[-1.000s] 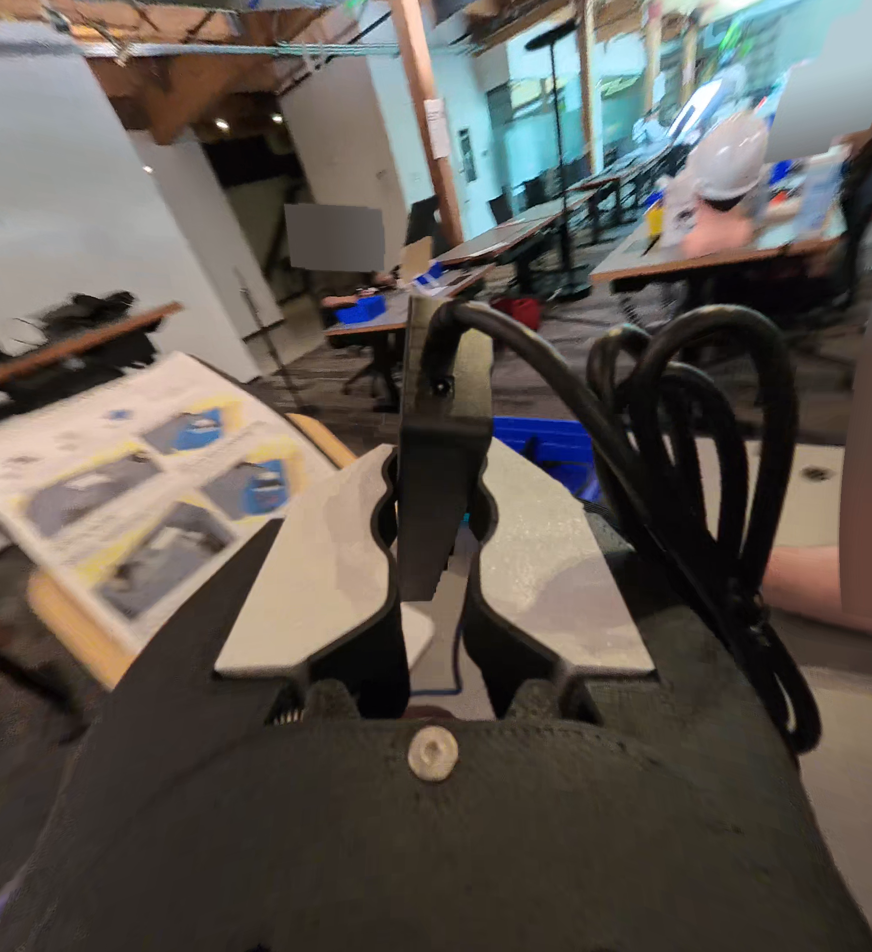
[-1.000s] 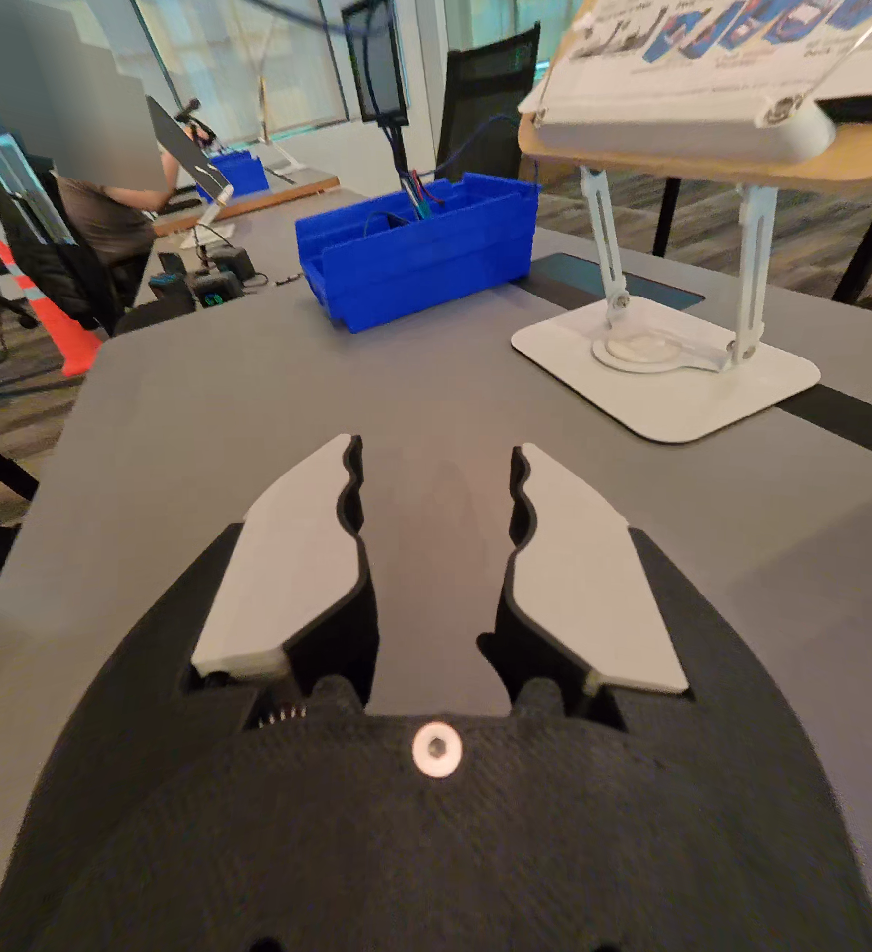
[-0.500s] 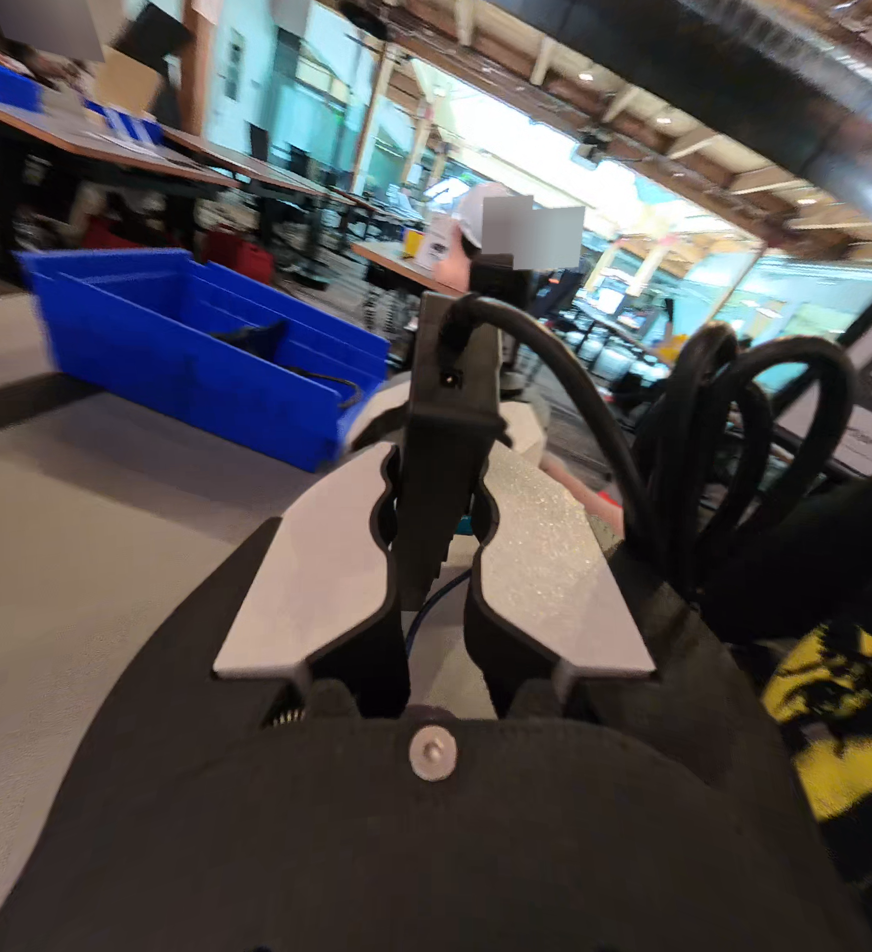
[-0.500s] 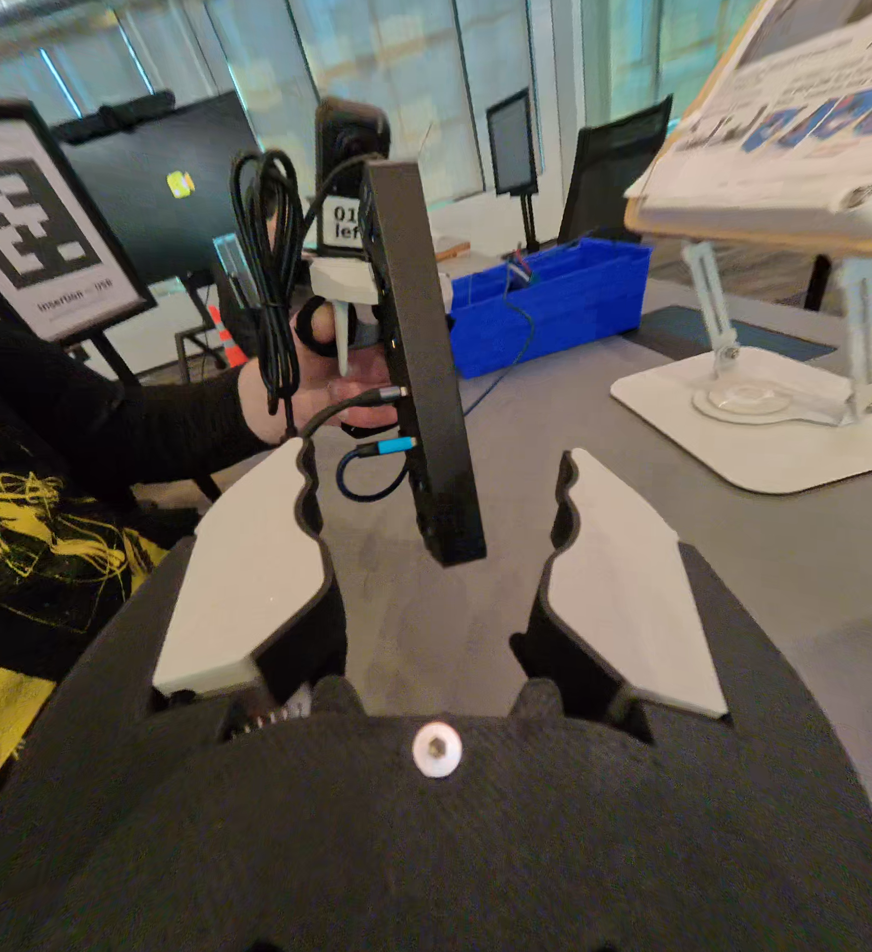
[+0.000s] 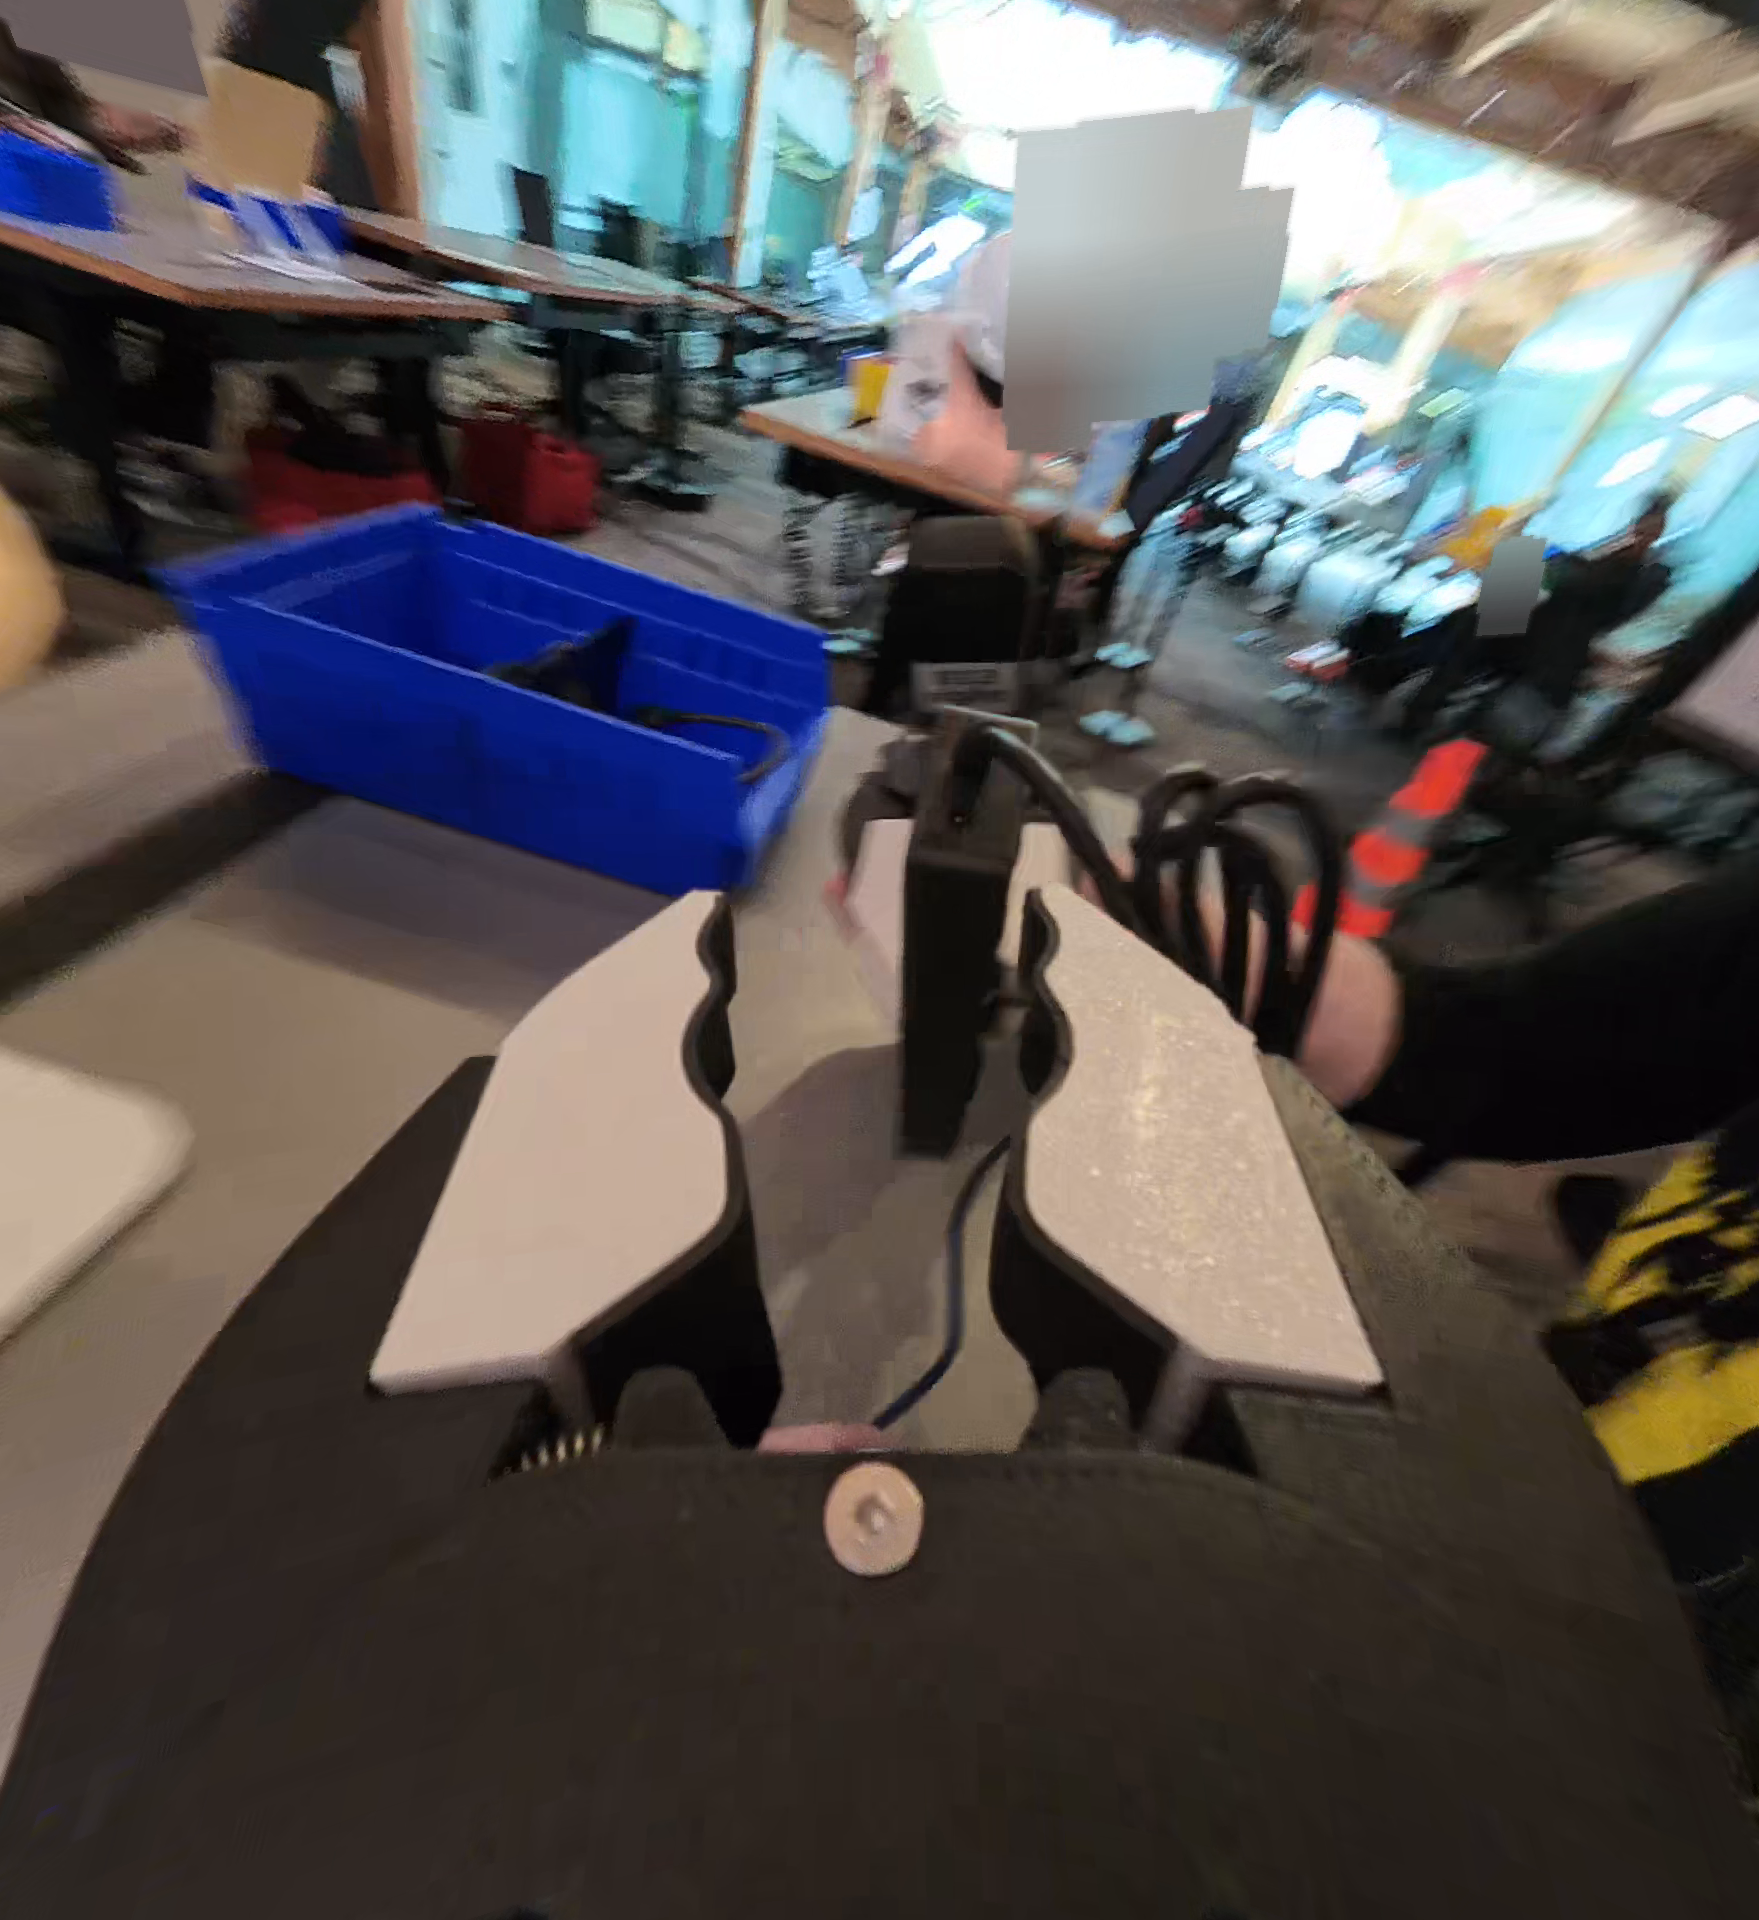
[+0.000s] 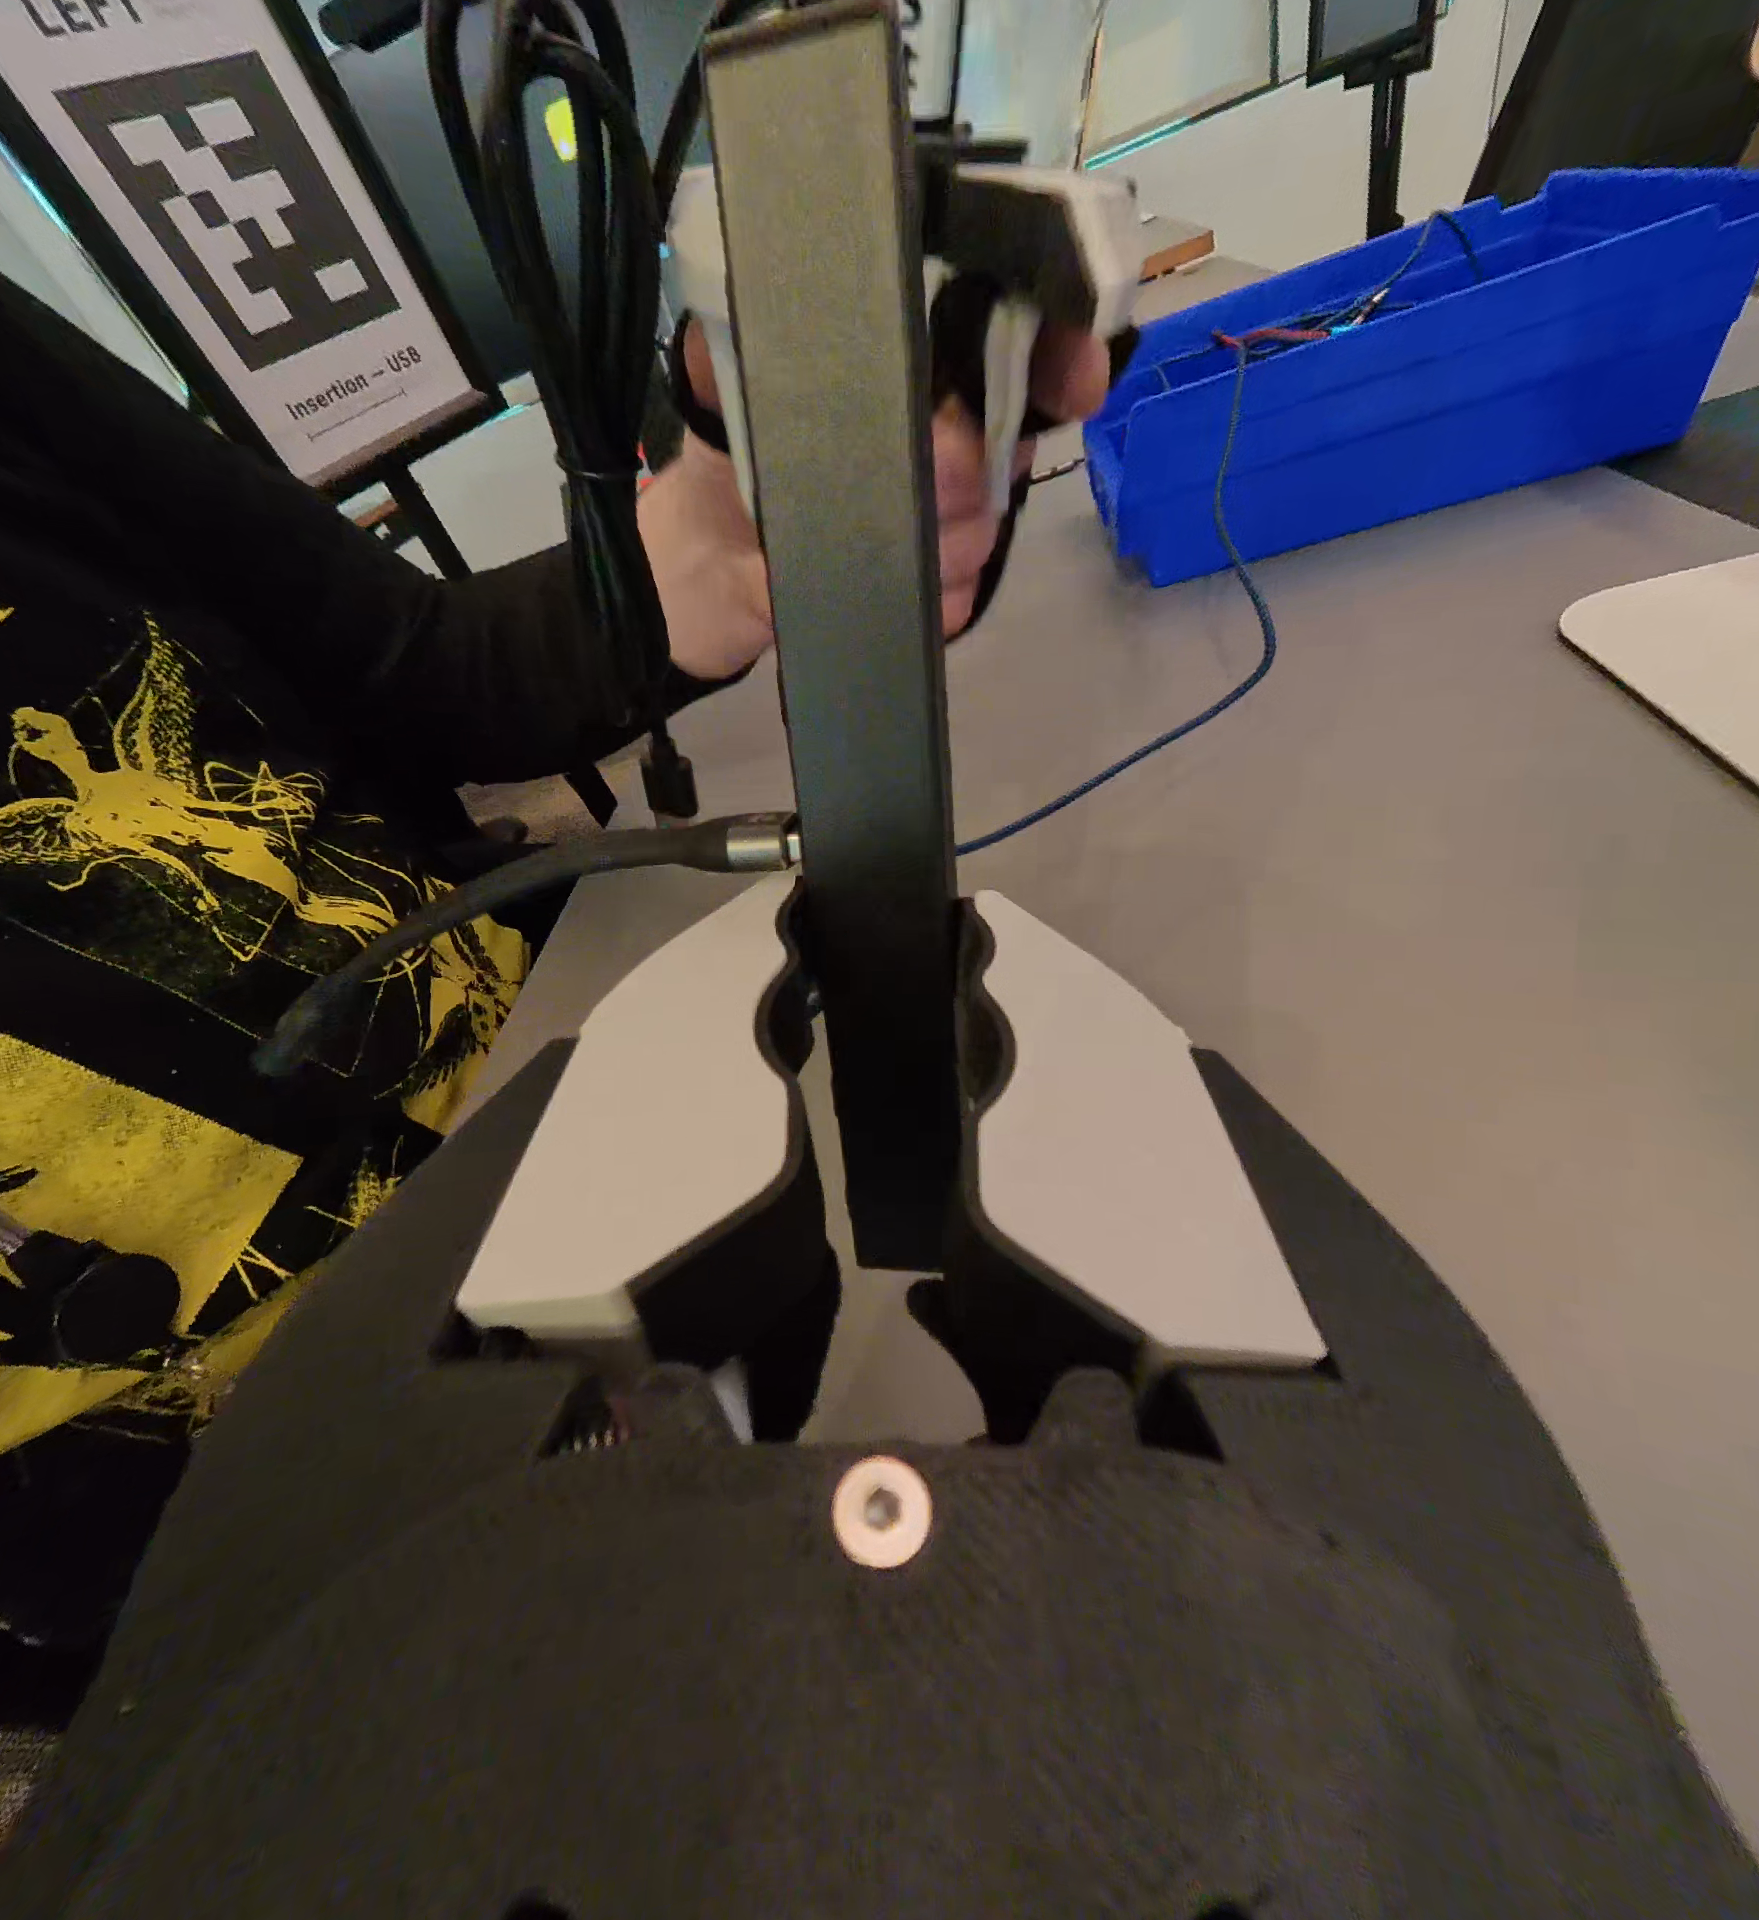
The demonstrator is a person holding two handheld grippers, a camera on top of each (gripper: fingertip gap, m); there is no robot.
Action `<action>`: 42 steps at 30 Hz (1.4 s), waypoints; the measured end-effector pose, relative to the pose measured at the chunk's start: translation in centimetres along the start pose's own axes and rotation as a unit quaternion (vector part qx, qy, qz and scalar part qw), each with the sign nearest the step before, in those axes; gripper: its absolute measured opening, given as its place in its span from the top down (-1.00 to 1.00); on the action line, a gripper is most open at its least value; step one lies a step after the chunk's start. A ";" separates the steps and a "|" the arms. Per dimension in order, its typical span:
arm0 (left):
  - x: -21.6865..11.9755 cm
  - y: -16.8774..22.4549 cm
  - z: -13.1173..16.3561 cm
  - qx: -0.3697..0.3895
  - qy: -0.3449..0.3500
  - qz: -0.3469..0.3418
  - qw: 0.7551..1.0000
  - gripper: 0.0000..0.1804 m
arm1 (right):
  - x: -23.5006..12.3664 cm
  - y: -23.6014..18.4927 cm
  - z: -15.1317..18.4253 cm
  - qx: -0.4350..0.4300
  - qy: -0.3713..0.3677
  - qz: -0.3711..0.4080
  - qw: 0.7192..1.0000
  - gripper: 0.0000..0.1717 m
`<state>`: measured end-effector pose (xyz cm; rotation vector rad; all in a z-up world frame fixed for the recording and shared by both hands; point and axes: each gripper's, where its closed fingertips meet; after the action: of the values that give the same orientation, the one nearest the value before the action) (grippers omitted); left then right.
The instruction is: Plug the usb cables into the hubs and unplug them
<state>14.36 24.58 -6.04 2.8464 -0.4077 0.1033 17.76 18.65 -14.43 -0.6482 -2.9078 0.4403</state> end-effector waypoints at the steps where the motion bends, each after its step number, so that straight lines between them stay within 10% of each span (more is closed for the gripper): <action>1: -2.1 -1.2 -1.5 0.049 -0.015 -0.039 0.998 0.42 | -0.1 0.3 0.1 0.002 -0.001 0.006 1.000 0.72; 4: -10.3 -5.9 -6.1 0.205 -0.101 -0.169 0.959 0.45 | -0.2 1.1 1.0 0.007 -0.023 0.025 0.999 0.72; 10: -29.4 -16.9 -6.3 0.398 -0.430 -0.327 0.741 0.21 | 0.5 1.8 2.4 0.024 -0.039 0.028 0.999 0.73; 17: -33.6 -23.8 1.0 0.465 -0.548 -0.271 0.640 0.19 | 0.6 2.1 2.7 0.034 -0.035 0.024 0.999 0.73; 20: -33.0 -26.0 1.7 0.508 -0.542 -0.280 0.609 0.58 | 0.5 2.1 2.7 0.034 -0.034 0.026 0.999 0.73; 22: -33.0 -26.7 1.7 0.502 -0.539 -0.299 0.607 0.95 | 0.6 2.3 2.8 0.035 -0.034 0.028 0.998 0.73; 31: -29.4 -19.4 -14.1 0.568 -0.382 -0.420 0.596 0.97 | 0.1 2.7 2.3 0.037 -0.025 0.039 0.998 0.73; 36: -21.6 -9.2 -20.3 0.561 -0.253 -0.398 0.680 0.98 | -0.7 3.1 1.7 0.037 -0.010 0.053 0.998 0.73; 42: -11.1 1.2 -17.7 0.502 -0.163 -0.287 0.800 0.98 | -2.1 4.2 1.0 0.039 0.007 0.083 0.996 0.73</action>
<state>2.78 31.21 10.09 3.8748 0.7158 -0.4261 21.14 21.10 -16.82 -0.8795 -2.8189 0.5628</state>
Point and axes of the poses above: each gripper's, where its closed fingertips meet, x out along the fingers, z out of its underside, y = z × x across the jaws, and after that the axes turned 13 degrees about y, right-handed
